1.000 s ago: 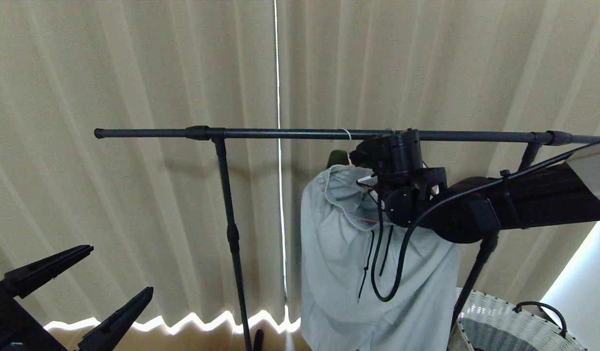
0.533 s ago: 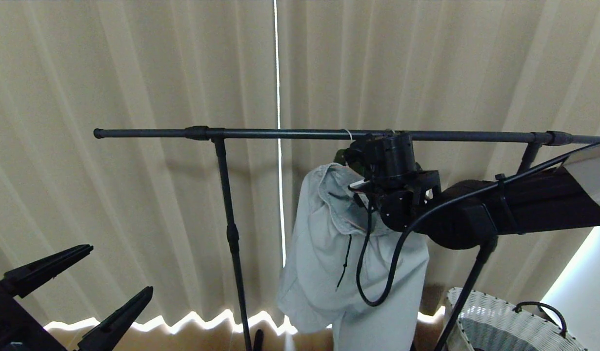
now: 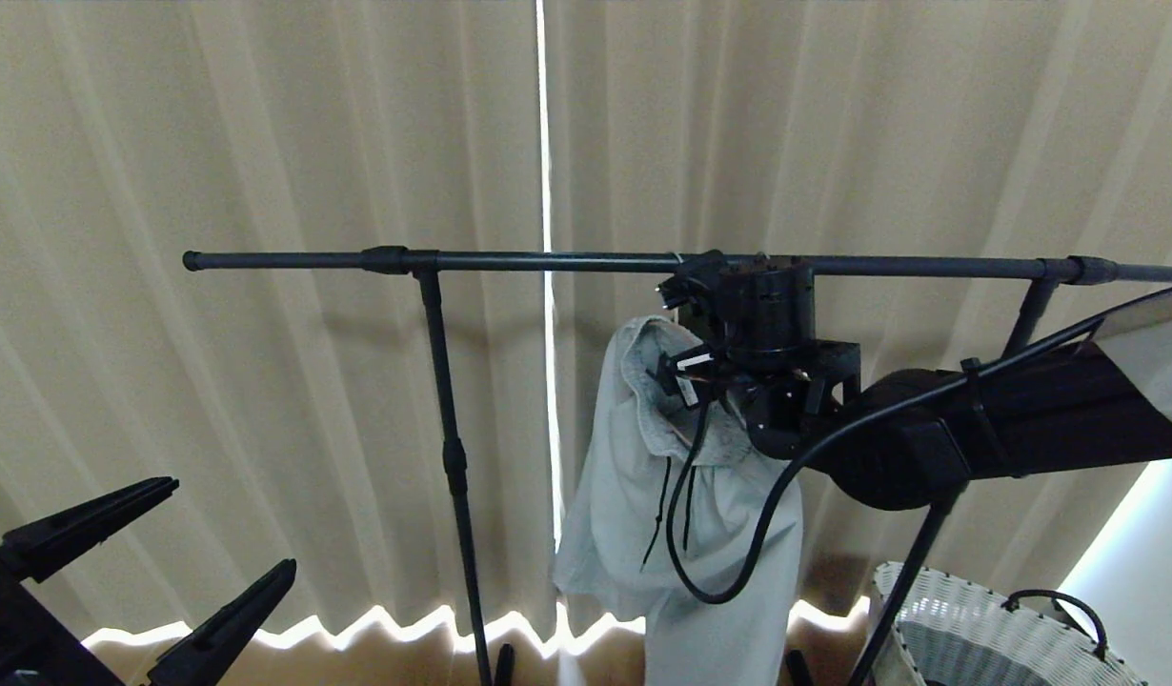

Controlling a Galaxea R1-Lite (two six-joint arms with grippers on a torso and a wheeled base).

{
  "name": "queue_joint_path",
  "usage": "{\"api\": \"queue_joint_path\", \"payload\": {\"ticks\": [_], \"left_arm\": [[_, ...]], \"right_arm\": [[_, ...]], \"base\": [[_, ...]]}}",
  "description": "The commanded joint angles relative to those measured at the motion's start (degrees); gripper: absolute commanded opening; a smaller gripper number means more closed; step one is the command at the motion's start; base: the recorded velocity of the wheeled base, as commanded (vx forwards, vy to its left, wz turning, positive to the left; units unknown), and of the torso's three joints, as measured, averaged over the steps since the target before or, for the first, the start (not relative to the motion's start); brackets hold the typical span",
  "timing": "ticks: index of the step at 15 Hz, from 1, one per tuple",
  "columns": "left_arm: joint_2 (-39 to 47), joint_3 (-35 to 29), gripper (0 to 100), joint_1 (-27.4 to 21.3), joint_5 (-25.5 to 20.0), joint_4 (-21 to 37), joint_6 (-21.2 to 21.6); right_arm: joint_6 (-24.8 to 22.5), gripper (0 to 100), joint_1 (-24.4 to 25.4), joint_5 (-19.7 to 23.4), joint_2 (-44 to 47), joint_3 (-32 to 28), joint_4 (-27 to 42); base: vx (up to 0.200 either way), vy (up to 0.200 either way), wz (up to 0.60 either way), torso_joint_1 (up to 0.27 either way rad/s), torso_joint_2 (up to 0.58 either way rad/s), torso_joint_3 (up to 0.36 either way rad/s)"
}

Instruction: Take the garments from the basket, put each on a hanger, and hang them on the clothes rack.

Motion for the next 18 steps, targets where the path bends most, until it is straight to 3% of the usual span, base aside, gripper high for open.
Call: {"api": "queue_joint_path", "payload": {"ticks": [1,3,7,12,14,16,17,18], "left_arm": [[0.02,-0.01,100,0.00,0.01,-0.03,0.01],[0.02,0.08,100,0.00,0.01,-0.03,0.01],[0.10,-0.01,100,0.09,0.10,-0.03,-0.16],[-0.51,2.01,100,5.01,0.10,-0.03,-1.04],[-2.18,3.16,100,7.12,0.19,0.15,-0.87],[-4.73,3.51,100,11.16,0.36,0.41,-0.78],[-5.08,3.59,100,12.39,0.27,0.41,-0.69],[-5.35,4.03,100,13.71,0.27,0.50,-0.60]], "right_arm": [[-0.14,100,0.14,1.86,-0.25,2.87,-3.97],[-0.14,100,0.14,2.48,-1.83,5.95,-8.63],[-0.14,100,0.23,2.74,-12.82,14.39,-10.30],[-0.58,100,-1.09,2.74,-36.72,34.07,-7.92],[-0.58,100,-3.90,2.74,-43.67,41.02,-6.61],[-0.41,100,-11.55,3.88,-49.55,45.94,-3.27],[-0.32,100,-14.01,6.34,-50.96,46.90,-2.65],[-0.32,100,-17.61,11.53,-52.28,48.14,-2.12]], "base": [[0.000,0.000,0.00,0.000,0.00,0.000],[0.000,0.000,0.00,0.000,0.00,0.000],[0.000,0.000,0.00,0.000,0.00,0.000],[0.000,0.000,0.00,0.000,0.00,0.000],[0.000,0.000,0.00,0.000,0.00,0.000],[0.000,0.000,0.00,0.000,0.00,0.000],[0.000,0.000,0.00,0.000,0.00,0.000],[0.000,0.000,0.00,0.000,0.00,0.000]]}}
